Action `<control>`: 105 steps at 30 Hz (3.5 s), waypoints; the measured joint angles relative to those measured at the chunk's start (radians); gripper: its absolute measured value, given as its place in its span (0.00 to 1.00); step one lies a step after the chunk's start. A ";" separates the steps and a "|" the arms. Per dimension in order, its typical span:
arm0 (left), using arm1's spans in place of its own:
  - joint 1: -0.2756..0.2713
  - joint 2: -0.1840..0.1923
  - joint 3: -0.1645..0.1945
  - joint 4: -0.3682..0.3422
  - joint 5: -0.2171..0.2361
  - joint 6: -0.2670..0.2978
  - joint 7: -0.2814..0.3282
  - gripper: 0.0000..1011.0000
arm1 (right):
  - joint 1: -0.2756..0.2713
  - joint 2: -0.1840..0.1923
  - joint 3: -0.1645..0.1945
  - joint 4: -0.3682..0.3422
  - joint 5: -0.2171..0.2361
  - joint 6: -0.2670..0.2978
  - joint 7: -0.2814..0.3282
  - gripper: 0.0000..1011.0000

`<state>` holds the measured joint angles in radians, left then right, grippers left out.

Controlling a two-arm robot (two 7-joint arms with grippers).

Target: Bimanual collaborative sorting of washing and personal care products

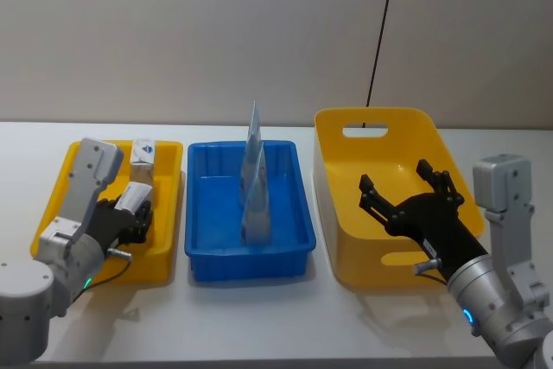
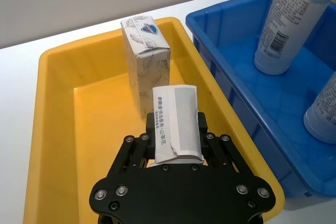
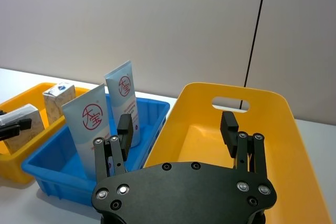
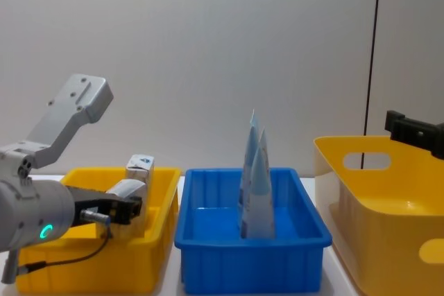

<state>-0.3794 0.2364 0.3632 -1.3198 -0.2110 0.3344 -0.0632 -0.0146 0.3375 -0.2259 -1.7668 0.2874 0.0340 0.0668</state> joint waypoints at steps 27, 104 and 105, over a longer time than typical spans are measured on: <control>0.139 0.143 -0.074 -0.152 -0.056 -0.216 -0.201 0.36 | 0.000 0.000 0.000 0.000 0.000 0.000 0.000 0.99; -0.166 0.312 0.179 -0.246 -0.335 -0.317 -1.101 0.36 | 0.000 0.000 0.000 0.000 0.000 0.000 0.000 0.99; -0.172 0.309 0.185 -0.242 -0.334 -0.312 -1.104 0.36 | 0.000 0.000 0.000 0.000 0.000 0.000 0.000 0.99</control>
<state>-0.5516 0.5455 0.5486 -1.5617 -0.5451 0.0225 -1.1677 -0.0146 0.3375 -0.2258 -1.7667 0.2874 0.0340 0.0668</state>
